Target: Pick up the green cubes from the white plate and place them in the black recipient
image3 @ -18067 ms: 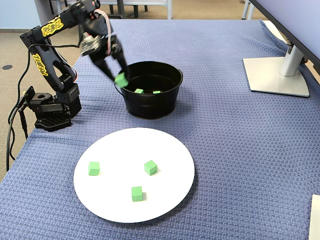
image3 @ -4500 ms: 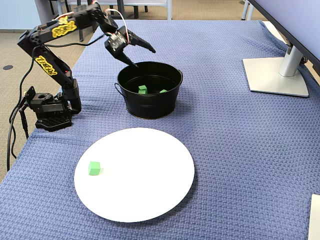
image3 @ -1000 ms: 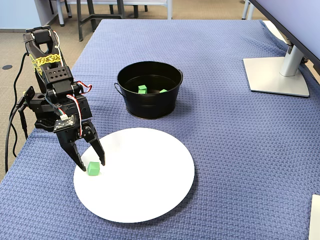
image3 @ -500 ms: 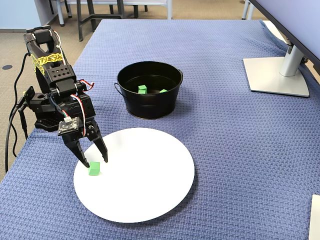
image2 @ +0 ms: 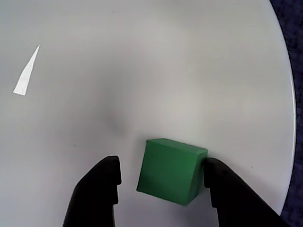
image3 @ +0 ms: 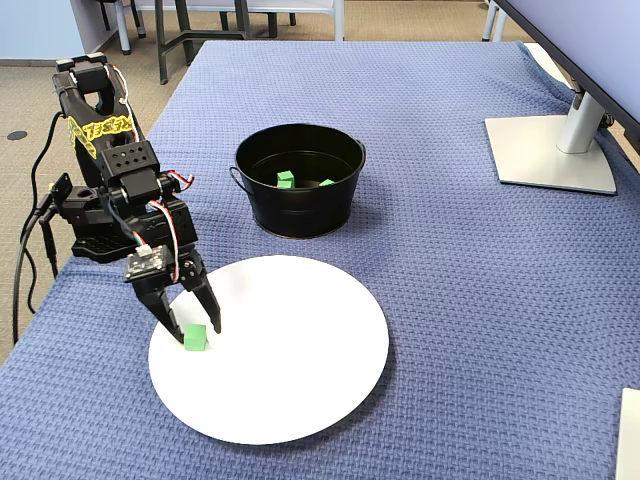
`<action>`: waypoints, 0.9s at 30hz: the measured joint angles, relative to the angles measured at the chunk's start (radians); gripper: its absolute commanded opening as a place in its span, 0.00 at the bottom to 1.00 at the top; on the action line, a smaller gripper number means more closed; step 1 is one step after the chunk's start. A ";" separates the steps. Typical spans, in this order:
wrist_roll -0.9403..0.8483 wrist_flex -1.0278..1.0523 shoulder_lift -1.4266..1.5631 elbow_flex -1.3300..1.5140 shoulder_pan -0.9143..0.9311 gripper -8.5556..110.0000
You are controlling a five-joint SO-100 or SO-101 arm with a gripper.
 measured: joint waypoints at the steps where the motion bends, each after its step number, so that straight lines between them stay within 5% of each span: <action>1: 0.000 -0.003 0.000 0.000 0.002 0.18; 27: -0.009 -0.095 -0.012 0.037 0.003 0.08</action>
